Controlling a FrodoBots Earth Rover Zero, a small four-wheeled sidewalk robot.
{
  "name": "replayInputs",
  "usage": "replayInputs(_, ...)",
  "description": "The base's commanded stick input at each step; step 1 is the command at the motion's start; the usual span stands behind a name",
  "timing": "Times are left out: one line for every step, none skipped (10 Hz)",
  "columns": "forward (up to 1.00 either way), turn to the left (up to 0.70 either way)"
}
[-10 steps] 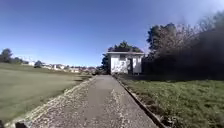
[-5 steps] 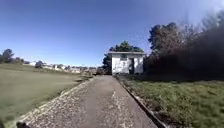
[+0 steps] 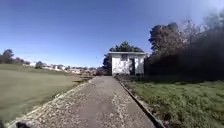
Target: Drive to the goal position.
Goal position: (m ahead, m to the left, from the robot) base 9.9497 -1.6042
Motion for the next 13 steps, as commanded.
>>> replayInputs(0.5,0.27)
replayInputs(0.5,0.08)
replayInputs(0.5,0.0)
replayInputs(0.5,0.0)
replayInputs(0.5,0.0)
replayInputs(0.5,0.0)
replayInputs(0.5,0.0)
replayInputs(0.5,0.0)
replayInputs(0.5,0.0)
replayInputs(0.5,0.0)
replayInputs(0.5,0.0)
replayInputs(0.5,0.0)
replayInputs(0.5,0.0)
